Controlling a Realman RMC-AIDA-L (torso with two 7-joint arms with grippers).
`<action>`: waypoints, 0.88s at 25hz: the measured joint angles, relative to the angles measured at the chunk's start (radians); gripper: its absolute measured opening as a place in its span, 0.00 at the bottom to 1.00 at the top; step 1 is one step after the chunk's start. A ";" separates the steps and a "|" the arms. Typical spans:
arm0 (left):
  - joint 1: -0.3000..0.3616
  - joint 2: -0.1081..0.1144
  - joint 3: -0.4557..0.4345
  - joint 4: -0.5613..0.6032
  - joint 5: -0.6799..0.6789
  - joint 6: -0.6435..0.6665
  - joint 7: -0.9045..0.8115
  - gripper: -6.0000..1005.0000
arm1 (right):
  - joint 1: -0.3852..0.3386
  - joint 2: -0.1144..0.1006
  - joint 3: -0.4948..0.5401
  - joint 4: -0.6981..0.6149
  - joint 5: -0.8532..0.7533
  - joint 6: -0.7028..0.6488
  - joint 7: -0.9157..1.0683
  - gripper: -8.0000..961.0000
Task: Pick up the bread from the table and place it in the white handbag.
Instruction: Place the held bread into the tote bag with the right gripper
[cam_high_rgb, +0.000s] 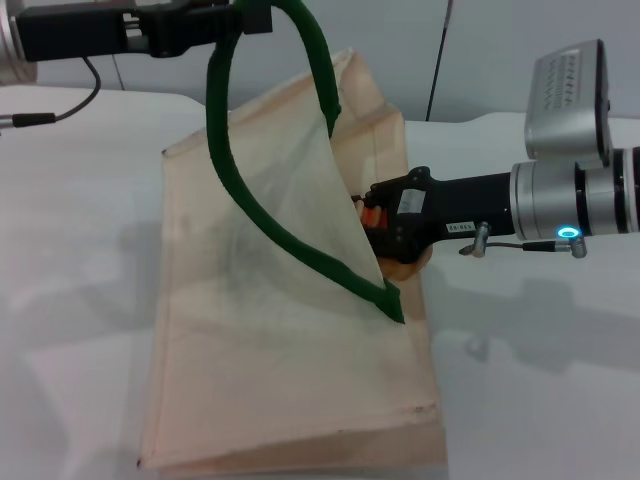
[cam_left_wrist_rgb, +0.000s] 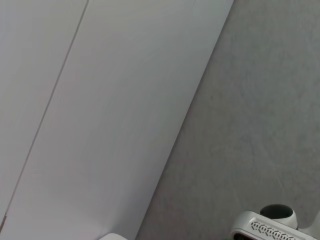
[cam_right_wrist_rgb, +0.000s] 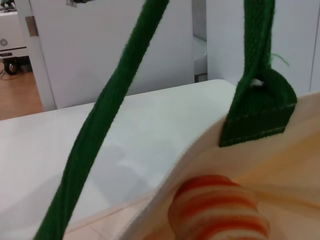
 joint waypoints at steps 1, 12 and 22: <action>0.000 0.000 0.000 0.000 0.000 0.000 0.000 0.18 | 0.000 0.000 0.000 0.000 0.000 0.000 0.000 0.40; 0.000 0.000 0.000 0.000 -0.003 0.000 -0.001 0.18 | -0.005 -0.002 0.007 0.000 0.001 -0.011 0.000 0.66; 0.007 0.000 0.000 0.000 -0.004 0.000 -0.001 0.18 | -0.040 -0.006 0.009 -0.018 0.014 -0.054 0.026 0.92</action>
